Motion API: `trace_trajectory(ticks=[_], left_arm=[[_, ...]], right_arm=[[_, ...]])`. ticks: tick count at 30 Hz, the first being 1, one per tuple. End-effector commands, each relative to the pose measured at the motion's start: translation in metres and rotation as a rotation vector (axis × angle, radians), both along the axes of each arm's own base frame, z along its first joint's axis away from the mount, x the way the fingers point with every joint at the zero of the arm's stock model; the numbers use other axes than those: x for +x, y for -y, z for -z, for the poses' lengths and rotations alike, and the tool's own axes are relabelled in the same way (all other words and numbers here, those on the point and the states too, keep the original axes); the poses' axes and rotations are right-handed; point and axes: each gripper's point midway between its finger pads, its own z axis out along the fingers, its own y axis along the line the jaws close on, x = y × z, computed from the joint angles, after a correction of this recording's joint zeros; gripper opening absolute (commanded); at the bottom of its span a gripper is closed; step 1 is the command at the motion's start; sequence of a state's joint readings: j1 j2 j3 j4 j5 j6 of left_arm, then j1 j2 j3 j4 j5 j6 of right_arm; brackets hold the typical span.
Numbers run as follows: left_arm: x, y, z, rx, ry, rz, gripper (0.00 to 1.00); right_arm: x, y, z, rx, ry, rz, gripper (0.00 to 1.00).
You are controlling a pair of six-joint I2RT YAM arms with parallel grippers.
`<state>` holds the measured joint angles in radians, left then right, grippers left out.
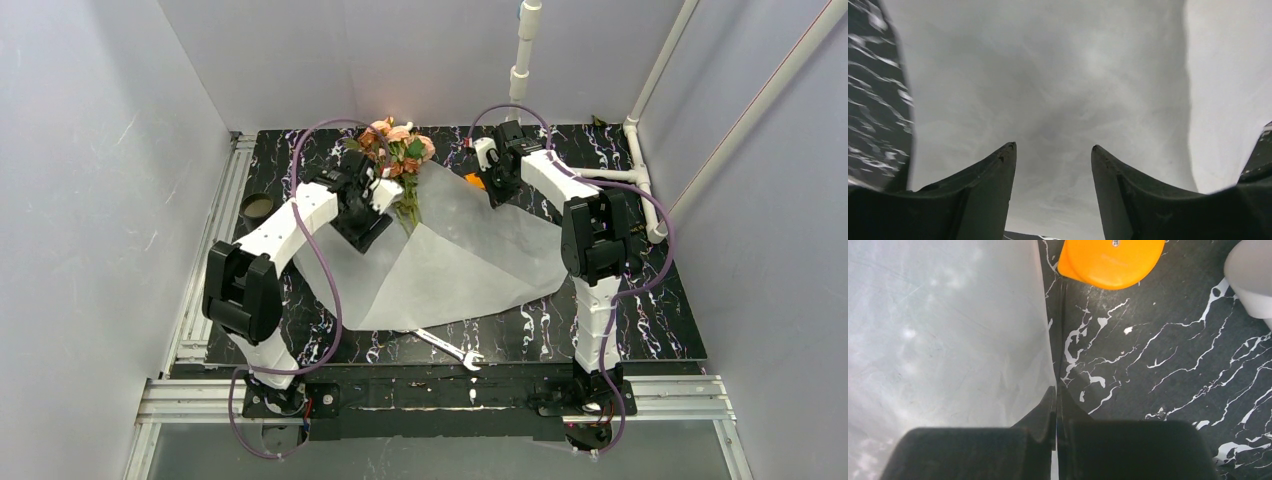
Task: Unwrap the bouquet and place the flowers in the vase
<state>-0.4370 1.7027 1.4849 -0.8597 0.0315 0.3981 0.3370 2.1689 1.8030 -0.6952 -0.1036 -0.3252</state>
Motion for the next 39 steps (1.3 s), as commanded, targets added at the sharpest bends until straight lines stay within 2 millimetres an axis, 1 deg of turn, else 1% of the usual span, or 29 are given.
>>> trace_trajectory(ticks=[1, 3, 5, 8, 10, 12, 14, 16, 18, 19, 21, 23, 26, 28, 30, 32, 34, 36, 39], left_arm=[[-0.017, -0.002, 0.029, -0.046, -0.055, -0.016, 0.54], [-0.014, -0.006, 0.048, -0.034, -0.068, -0.036, 0.50], [-0.003, -0.009, 0.062, -0.034, -0.067, -0.056, 0.47], [0.022, -0.008, 0.071, -0.035, -0.042, -0.082, 0.45], [0.033, 0.000, 0.067, -0.065, -0.039, -0.077, 0.44], [0.036, 0.016, 0.058, -0.140, -0.048, -0.034, 0.44], [0.031, 0.032, 0.048, -0.228, -0.064, 0.010, 0.45], [0.020, 0.045, 0.042, -0.308, -0.099, 0.042, 0.47], [0.008, 0.054, 0.042, -0.354, -0.135, 0.059, 0.48], [0.003, 0.058, 0.042, -0.371, -0.152, 0.066, 0.48], [-0.007, 0.067, 0.043, -0.404, -0.184, 0.084, 0.49], [-0.015, 0.076, 0.035, -0.445, -0.196, 0.112, 0.49], [-0.035, 0.096, 0.014, -0.527, -0.196, 0.212, 0.49], [-0.052, 0.108, -0.002, -0.586, -0.188, 0.307, 0.50], [-0.071, 0.120, -0.018, -0.631, -0.169, 0.408, 0.53], [-0.092, 0.128, -0.028, -0.650, -0.146, 0.518, 0.54], [-0.115, 0.132, -0.031, -0.647, -0.130, 0.620, 0.57], [-0.135, 0.132, -0.026, -0.615, -0.131, 0.704, 0.59], [-0.160, 0.129, -0.017, -0.559, -0.156, 0.812, 0.60]], right_arm=[[0.019, -0.005, -0.007, 0.007, 0.071, 0.023, 0.01], [0.022, -0.004, -0.004, 0.002, 0.078, 0.027, 0.01], [0.027, -0.004, -0.001, -0.003, 0.090, 0.031, 0.01], [0.038, -0.003, 0.001, -0.016, 0.124, 0.041, 0.01], [0.045, -0.003, 0.001, -0.023, 0.140, 0.049, 0.01], [0.050, -0.004, -0.004, -0.022, 0.151, 0.053, 0.03], [0.050, -0.006, -0.016, -0.010, 0.157, 0.046, 0.27], [0.046, -0.009, -0.029, 0.015, 0.160, 0.036, 0.48], [0.040, -0.016, -0.046, 0.063, 0.154, 0.037, 0.65], [0.036, -0.020, -0.057, 0.092, 0.148, 0.034, 0.76], [0.026, -0.029, -0.072, 0.150, 0.125, 0.015, 0.86], [0.016, -0.036, -0.090, 0.204, 0.115, -0.005, 0.93], [0.000, -0.043, -0.110, 0.263, 0.107, -0.043, 0.98], [-0.010, -0.044, -0.121, 0.288, 0.117, -0.076, 0.98], [-0.021, -0.044, -0.123, 0.298, 0.118, -0.109, 0.98], [-0.030, -0.044, -0.124, 0.306, 0.122, -0.147, 0.98], [-0.039, -0.045, -0.120, 0.311, 0.105, -0.184, 0.98], [-0.045, -0.046, -0.115, 0.318, 0.089, -0.212, 0.98], [-0.048, -0.052, -0.109, 0.340, 0.074, -0.276, 0.97]])
